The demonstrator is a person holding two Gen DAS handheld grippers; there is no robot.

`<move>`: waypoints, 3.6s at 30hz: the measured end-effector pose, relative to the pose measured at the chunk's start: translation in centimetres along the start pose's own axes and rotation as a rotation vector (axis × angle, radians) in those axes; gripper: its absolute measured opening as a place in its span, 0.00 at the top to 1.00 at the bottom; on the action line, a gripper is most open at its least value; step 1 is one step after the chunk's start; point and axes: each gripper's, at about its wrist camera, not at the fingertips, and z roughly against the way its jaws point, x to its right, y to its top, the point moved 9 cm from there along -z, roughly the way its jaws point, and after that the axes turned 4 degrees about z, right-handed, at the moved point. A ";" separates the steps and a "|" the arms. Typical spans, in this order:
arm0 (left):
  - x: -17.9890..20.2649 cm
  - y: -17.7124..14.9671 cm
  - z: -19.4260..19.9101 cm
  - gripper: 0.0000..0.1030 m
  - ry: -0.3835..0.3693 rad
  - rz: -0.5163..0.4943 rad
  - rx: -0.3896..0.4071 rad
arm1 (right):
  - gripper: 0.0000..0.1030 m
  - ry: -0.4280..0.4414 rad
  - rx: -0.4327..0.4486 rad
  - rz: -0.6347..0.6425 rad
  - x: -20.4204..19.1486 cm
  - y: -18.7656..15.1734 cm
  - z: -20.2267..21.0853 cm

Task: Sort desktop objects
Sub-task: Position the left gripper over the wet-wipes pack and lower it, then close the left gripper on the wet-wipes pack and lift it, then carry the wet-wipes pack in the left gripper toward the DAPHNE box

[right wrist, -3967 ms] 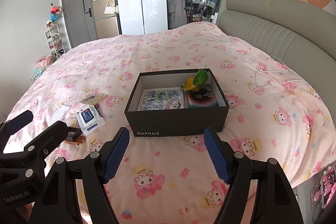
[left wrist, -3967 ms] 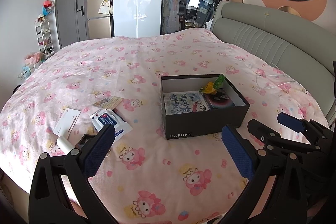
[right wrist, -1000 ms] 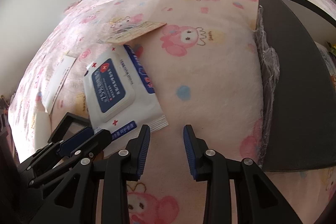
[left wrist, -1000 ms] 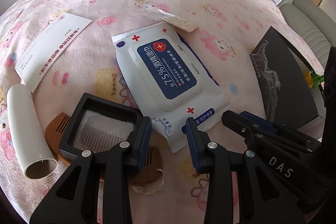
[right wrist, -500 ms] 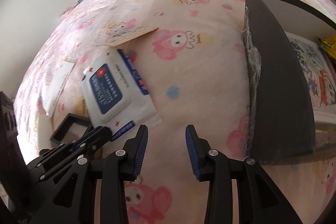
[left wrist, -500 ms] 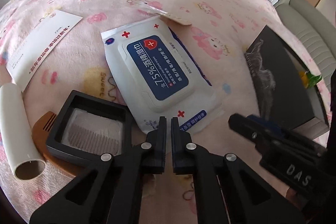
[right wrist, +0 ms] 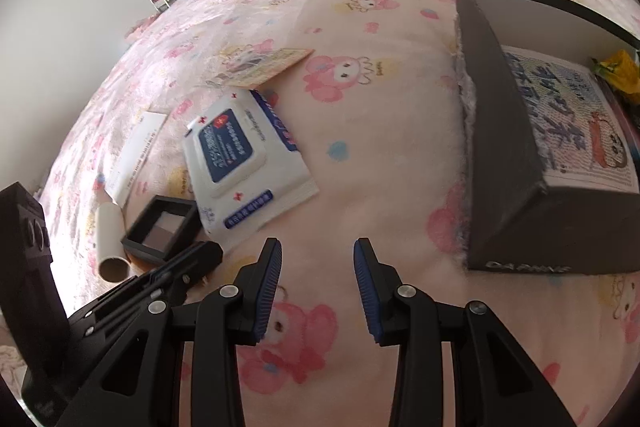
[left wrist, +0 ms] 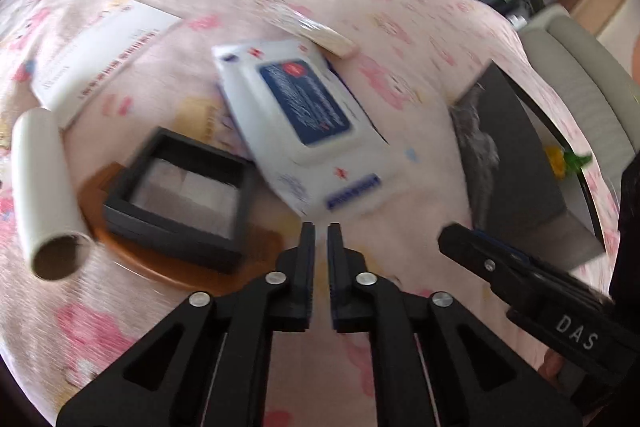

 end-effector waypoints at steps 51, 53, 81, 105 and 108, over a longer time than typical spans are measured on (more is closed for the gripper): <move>0.8 -1.9 -1.6 0.75 -0.160 0.059 -0.123 | 0.59 0.155 -0.104 -0.120 0.7 -4.5 -2.5; 1.3 -2.3 -1.1 0.79 -0.139 0.033 -0.110 | 0.77 0.152 -0.086 -0.095 0.3 -4.4 -2.1; 2.1 -2.1 -1.9 0.66 -0.082 -0.001 -0.102 | 0.89 0.033 -0.017 -0.144 8.0 -8.0 5.9; 4.0 -5.6 0.2 0.47 -0.194 -0.018 -0.198 | 0.72 -0.022 -0.027 -0.153 11.4 -7.5 5.8; 5.0 -5.6 -2.0 0.46 -0.200 -0.017 -0.229 | 0.53 0.027 -0.048 -0.149 11.1 -7.0 4.5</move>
